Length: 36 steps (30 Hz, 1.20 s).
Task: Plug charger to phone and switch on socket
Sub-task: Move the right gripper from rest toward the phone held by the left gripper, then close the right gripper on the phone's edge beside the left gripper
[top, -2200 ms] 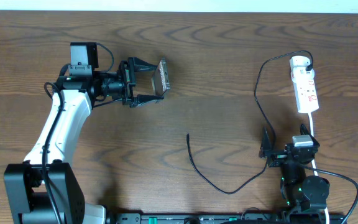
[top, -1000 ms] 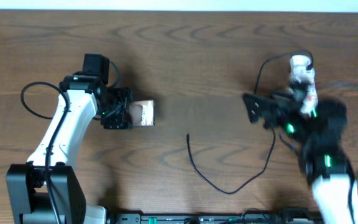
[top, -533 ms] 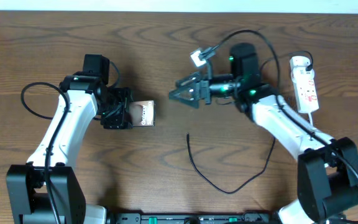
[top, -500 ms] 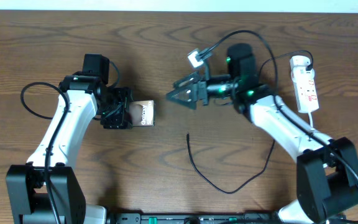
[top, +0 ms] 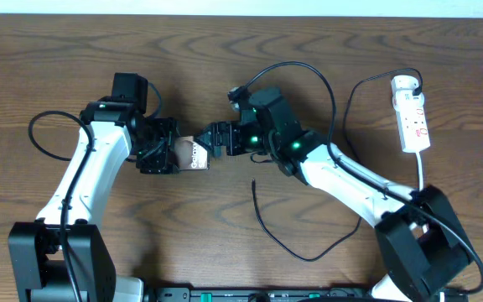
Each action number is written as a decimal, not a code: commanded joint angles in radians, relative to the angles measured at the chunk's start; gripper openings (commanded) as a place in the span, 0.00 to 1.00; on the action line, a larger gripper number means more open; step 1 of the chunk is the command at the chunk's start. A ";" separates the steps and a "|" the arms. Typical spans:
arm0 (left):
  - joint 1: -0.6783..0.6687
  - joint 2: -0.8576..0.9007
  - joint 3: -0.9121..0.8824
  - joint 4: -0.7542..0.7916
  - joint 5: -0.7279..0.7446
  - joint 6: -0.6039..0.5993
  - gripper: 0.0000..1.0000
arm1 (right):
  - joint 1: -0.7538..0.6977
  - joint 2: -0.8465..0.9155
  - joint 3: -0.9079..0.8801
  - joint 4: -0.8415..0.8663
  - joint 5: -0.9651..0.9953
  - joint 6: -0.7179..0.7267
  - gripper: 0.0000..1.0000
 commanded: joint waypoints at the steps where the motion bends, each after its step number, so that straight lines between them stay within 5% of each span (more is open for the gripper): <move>1: -0.002 -0.020 0.023 0.000 0.015 -0.009 0.07 | -0.020 0.056 0.006 0.068 -0.247 0.033 0.91; 8: -0.002 -0.020 0.023 0.006 0.016 -0.026 0.07 | -0.037 0.072 0.006 0.084 -0.449 0.118 0.88; 20: -0.047 -0.020 0.023 0.029 0.106 -0.167 0.07 | 0.010 0.072 0.006 0.043 -0.206 0.211 0.80; 27: -0.105 -0.020 0.023 0.053 0.111 -0.205 0.07 | 0.015 0.072 0.006 0.021 -0.156 0.193 0.65; 34: -0.107 -0.020 0.023 0.052 0.122 -0.200 0.07 | 0.015 0.072 0.006 0.019 -0.153 0.192 0.33; 36: -0.107 -0.020 0.023 0.052 0.122 -0.192 0.07 | 0.015 0.072 0.006 0.017 -0.152 0.185 0.31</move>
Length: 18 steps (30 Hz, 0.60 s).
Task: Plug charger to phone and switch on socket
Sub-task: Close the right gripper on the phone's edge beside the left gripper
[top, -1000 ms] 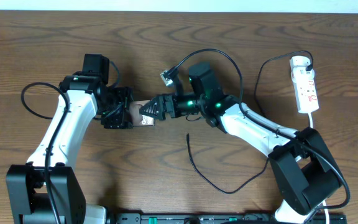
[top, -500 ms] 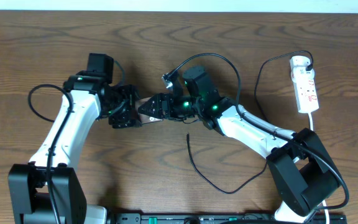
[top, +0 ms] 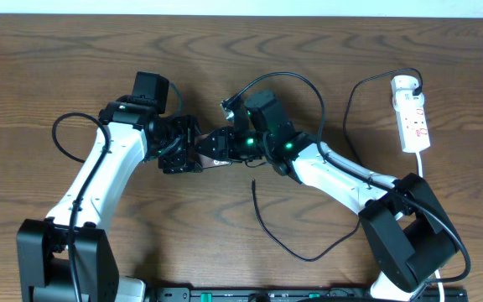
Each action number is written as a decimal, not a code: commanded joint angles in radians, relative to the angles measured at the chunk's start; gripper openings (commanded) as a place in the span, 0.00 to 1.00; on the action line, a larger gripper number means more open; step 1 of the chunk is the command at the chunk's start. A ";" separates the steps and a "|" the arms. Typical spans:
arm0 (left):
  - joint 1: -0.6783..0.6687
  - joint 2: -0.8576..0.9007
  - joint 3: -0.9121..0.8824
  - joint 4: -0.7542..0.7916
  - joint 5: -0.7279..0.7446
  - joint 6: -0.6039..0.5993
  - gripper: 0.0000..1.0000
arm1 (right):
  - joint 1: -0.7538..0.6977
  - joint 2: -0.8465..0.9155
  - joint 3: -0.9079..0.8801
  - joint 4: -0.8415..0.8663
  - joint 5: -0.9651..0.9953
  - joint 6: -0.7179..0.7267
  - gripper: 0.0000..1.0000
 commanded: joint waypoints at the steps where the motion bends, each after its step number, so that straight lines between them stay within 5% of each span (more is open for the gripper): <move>1: -0.004 -0.020 0.023 0.001 0.020 0.002 0.07 | 0.005 0.005 0.007 -0.004 0.002 -0.011 0.31; 18: -0.032 -0.020 0.023 0.009 0.015 0.009 0.07 | 0.005 0.006 0.007 -0.062 0.069 -0.029 0.21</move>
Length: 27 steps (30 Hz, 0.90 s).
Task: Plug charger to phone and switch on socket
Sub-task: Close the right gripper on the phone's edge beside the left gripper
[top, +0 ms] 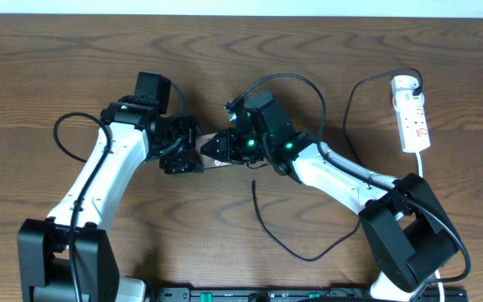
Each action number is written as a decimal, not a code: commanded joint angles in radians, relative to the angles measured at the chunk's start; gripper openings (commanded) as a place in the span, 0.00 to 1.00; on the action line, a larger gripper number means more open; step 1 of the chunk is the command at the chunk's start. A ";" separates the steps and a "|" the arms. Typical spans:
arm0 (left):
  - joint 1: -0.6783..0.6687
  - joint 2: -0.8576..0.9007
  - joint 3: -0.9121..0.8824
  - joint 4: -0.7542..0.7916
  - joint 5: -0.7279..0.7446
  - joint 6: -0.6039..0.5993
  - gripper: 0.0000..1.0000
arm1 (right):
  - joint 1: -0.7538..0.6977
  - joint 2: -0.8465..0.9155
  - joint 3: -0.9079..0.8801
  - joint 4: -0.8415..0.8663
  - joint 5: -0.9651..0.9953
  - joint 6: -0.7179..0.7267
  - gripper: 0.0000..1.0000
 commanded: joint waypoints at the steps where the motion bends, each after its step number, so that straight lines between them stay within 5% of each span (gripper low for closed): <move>1: -0.021 -0.020 0.023 0.010 0.021 0.004 0.07 | 0.005 0.005 0.007 -0.002 0.012 -0.018 0.19; 7: -0.022 -0.020 0.023 0.011 0.021 0.004 0.07 | 0.005 0.005 0.007 -0.002 0.012 -0.018 0.01; 14: -0.022 -0.020 0.023 0.010 0.021 0.005 0.07 | 0.005 0.006 0.007 -0.002 0.012 -0.018 0.01; 22: -0.022 -0.020 0.023 0.010 0.021 0.005 0.88 | 0.002 0.006 0.007 -0.002 0.012 -0.018 0.01; 27: -0.022 -0.020 0.023 0.009 0.021 0.005 0.93 | -0.015 0.005 0.007 -0.002 0.011 -0.018 0.01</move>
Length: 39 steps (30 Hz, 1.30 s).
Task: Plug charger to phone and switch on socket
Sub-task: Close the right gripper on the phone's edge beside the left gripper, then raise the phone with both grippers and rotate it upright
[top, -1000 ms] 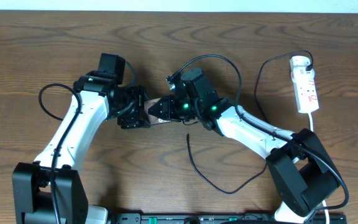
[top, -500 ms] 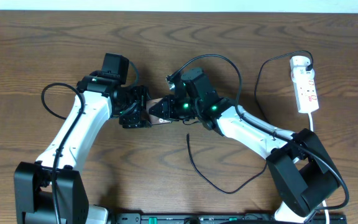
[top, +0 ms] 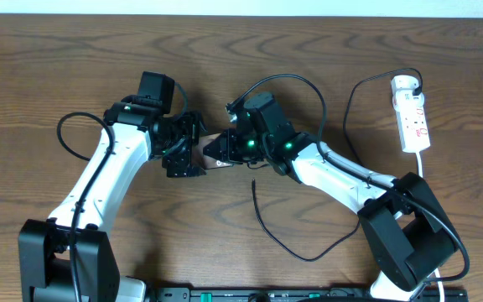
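Note:
A small tan phone (top: 211, 156) is held just above the table's middle, between both grippers. My left gripper (top: 193, 153) is shut on its left end. My right gripper (top: 221, 148) comes in from the right and is shut on its right end, covering most of it. The black charger cable (top: 268, 233) lies loose on the table, its free end (top: 253, 183) just below the right gripper. It loops round to the white socket strip (top: 411, 113) at the far right, where it is plugged in. The strip's switch is too small to read.
The left arm's own black cable (top: 67, 138) loops out at the left. The right arm's cable arches above the grippers. Both arm bases stand at the front edge, with a dark rail between them.
The left arm has shifted slightly up and to the right, and its gripper has turned a little on the phone. The right gripper, the phone and the charger cable stay where they were.
At first my left gripper held the phone left of centre, with the right gripper just beside its free end. Later both arms stood further right and the right gripper covered the phone's end. They have stayed joined on it since, with the cable lying untouched.

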Each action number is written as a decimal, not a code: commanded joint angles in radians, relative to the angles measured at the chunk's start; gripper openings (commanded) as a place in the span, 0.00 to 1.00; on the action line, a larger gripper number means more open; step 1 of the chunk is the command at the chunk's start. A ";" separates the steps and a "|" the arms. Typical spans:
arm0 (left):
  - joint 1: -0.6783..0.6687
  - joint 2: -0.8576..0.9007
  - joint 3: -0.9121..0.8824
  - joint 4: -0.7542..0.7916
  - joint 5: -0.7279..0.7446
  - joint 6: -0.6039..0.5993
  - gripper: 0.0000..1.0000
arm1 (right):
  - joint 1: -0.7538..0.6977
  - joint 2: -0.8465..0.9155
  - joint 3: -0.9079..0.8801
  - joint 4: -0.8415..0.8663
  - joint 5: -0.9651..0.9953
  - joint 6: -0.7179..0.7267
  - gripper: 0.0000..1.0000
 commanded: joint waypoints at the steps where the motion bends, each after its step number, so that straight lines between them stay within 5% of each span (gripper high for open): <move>1: -0.006 -0.018 0.023 -0.004 0.014 0.002 0.93 | -0.017 0.000 0.007 0.008 -0.007 -0.014 0.01; 10: -0.005 -0.018 0.023 0.007 0.019 0.019 0.93 | -0.090 0.000 0.007 0.008 0.003 -0.030 0.01; 15: -0.003 -0.018 0.023 0.198 0.083 0.234 0.93 | -0.184 0.000 0.007 0.009 0.042 -0.004 0.01; 22: -0.003 -0.018 0.023 0.472 0.059 0.528 0.93 | -0.296 0.000 0.007 0.069 0.030 0.232 0.01; 32: -0.003 -0.018 0.022 0.679 0.008 0.632 0.93 | -0.320 0.000 0.007 0.374 0.024 0.619 0.01; 39: -0.003 -0.018 0.017 0.840 -0.006 0.675 0.93 | -0.319 0.000 0.007 0.442 0.014 0.841 0.01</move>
